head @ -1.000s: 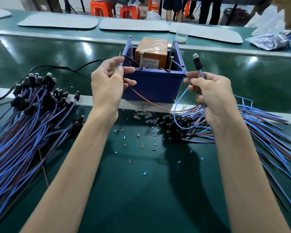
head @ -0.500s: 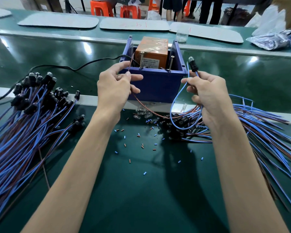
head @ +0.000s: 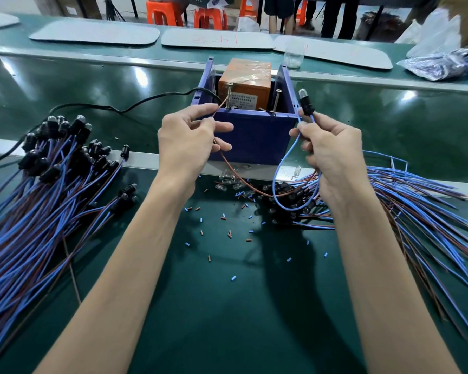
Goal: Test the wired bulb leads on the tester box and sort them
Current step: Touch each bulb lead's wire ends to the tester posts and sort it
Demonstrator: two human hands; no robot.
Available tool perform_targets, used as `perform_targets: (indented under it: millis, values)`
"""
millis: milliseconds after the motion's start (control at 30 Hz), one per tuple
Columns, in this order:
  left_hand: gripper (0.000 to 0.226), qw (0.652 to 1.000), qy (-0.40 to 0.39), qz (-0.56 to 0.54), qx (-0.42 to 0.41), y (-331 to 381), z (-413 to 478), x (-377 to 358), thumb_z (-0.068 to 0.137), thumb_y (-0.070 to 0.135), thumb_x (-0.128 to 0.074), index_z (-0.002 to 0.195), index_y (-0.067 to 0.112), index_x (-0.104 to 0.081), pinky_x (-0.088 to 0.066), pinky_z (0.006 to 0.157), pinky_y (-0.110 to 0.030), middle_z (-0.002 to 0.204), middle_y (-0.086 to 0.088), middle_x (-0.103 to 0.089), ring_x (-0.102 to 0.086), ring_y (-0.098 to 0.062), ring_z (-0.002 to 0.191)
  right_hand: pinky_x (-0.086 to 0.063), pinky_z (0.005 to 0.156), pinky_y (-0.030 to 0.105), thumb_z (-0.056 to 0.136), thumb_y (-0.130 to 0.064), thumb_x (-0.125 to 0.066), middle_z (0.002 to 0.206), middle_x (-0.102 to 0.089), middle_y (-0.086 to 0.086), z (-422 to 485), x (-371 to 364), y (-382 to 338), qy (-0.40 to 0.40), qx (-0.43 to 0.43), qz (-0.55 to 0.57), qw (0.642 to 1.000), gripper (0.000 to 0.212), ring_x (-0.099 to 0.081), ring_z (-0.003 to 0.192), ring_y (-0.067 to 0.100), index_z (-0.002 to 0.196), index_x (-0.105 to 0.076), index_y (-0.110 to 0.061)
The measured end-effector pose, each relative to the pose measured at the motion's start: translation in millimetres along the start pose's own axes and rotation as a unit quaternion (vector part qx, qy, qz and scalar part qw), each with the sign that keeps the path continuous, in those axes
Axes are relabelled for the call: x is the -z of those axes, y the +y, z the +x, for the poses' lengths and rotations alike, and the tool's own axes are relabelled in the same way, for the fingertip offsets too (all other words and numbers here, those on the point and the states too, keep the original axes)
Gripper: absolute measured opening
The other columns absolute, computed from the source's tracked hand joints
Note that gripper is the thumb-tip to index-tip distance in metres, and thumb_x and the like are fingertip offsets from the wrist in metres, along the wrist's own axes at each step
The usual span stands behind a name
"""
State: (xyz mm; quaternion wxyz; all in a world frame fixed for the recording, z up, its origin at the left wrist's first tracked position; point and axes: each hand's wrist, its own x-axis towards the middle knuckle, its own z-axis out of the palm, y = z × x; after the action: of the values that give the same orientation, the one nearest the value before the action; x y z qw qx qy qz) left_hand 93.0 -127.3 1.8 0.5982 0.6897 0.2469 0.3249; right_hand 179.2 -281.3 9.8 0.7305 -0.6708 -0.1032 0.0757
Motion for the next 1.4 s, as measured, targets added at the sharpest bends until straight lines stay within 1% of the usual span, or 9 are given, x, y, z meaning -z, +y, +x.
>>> perform_targets:
  millis: [167, 300, 467, 700, 867, 1100, 1233, 1333, 1400]
  values:
    - [0.026, 1.000, -0.001, 0.000, -0.004, -0.8, -0.8, 0.6, 0.093, 0.004, -0.047, 0.103, 0.019, -0.065, -0.044, 0.049, -0.013, 0.068, 0.012, -0.073, -0.062, -0.006, 0.047, -0.032, 0.041, 0.011, 0.093, -0.002, -0.053, 0.059, -0.059, -0.007, -1.1, -5.2, 2.7, -0.002, -0.006, 0.012, 1.000, 0.025, -0.037, 0.049, 0.002, 0.081, -0.068, -0.019]
    - [0.027, 1.000, 0.003, 0.005, -0.004, -0.6, 0.1, 0.5, 0.094, 0.004, -0.046, 0.104, 0.019, -0.066, -0.046, 0.051, -0.015, 0.068, 0.012, -0.072, -0.060, -0.005, 0.046, -0.032, 0.041, 0.010, 0.094, -0.004, -0.054, 0.056, -0.057, -0.009, -0.3, -6.5, 2.9, -0.021, -0.017, 0.027, 0.999, 0.022, -0.040, 0.046, 0.001, 0.083, -0.069, -0.017]
    - [0.029, 1.000, 0.006, 0.007, -0.003, -0.5, 0.7, 1.5, 0.094, 0.003, -0.044, 0.102, 0.019, -0.066, -0.048, 0.052, -0.018, 0.066, 0.011, -0.071, -0.059, -0.004, 0.045, -0.029, 0.038, 0.009, 0.092, -0.013, -0.061, 0.050, -0.052, -0.013, 1.2, -3.4, 2.9, -0.022, -0.029, 0.028, 0.999, 0.012, -0.040, 0.044, 0.001, 0.086, -0.071, -0.014]
    - [0.035, 1.000, 0.014, 0.021, -0.006, -1.2, 3.1, 3.1, 0.097, 0.002, -0.039, 0.092, 0.024, -0.066, -0.042, 0.049, -0.014, 0.067, 0.010, -0.067, -0.057, -0.002, 0.043, -0.025, 0.040, 0.011, 0.093, -0.007, -0.054, 0.063, -0.048, -0.005, 3.7, 1.5, 1.8, -0.027, -0.022, 0.010, 0.999, 0.023, -0.037, 0.046, 0.002, 0.082, -0.072, -0.016]
    - [0.036, 1.000, 0.011, 0.023, -0.008, -1.6, 3.3, 3.7, 0.098, 0.002, -0.038, 0.093, 0.023, -0.067, -0.046, 0.053, -0.018, 0.072, 0.007, -0.065, -0.054, -0.002, 0.042, -0.024, 0.039, 0.012, 0.093, -0.005, -0.053, 0.063, -0.048, -0.005, 4.0, 4.4, 0.4, -0.033, -0.026, 0.012, 0.999, 0.026, -0.036, 0.050, 0.004, 0.079, -0.072, -0.016]
    - [0.038, 1.000, 0.002, 0.021, -0.012, -1.2, 3.6, 5.8, 0.098, 0.001, -0.037, 0.092, 0.021, -0.068, -0.044, 0.051, -0.015, 0.074, 0.005, -0.063, -0.052, -0.001, 0.042, -0.024, 0.038, 0.012, 0.093, -0.005, -0.053, 0.061, -0.049, -0.005, 2.3, 3.2, -0.1, -0.032, -0.026, 0.012, 0.999, 0.025, -0.036, 0.050, 0.004, 0.079, -0.072, -0.015]
    - [0.035, 0.999, 0.041, 0.010, -0.009, 0.0, 4.8, 7.0, 0.098, 0.000, -0.036, 0.093, 0.018, -0.066, -0.037, 0.047, -0.009, 0.075, 0.003, -0.063, -0.053, 0.000, 0.042, -0.021, 0.036, 0.013, 0.093, -0.003, -0.053, 0.060, -0.050, -0.004, 3.8, 5.1, -1.6, 0.008, -0.032, 0.053, 0.998, 0.023, -0.035, 0.047, 0.003, 0.081, -0.070, -0.012]
    - [0.031, 0.997, 0.081, 0.005, -0.002, -0.5, 5.3, 6.5, 0.099, 0.001, -0.035, 0.101, 0.015, -0.063, -0.038, 0.048, -0.010, 0.077, 0.003, -0.064, -0.055, 0.000, 0.043, -0.021, 0.036, 0.013, 0.094, -0.006, -0.055, 0.061, -0.053, -0.004, 4.8, 4.6, -2.0, 0.028, -0.036, 0.050, 0.998, 0.019, -0.034, 0.048, 0.004, 0.083, -0.069, -0.013]
    - [0.030, 0.997, 0.073, 0.009, 0.001, -0.6, 4.2, 4.4, 0.099, 0.002, -0.036, 0.104, 0.015, -0.062, -0.039, 0.048, -0.010, 0.078, 0.004, -0.066, -0.057, 0.000, 0.044, -0.021, 0.036, 0.012, 0.093, -0.008, -0.057, 0.060, -0.055, -0.005, 3.9, 3.0, -1.1, 0.019, -0.036, 0.043, 0.998, 0.017, -0.033, 0.048, 0.004, 0.086, -0.070, -0.014]
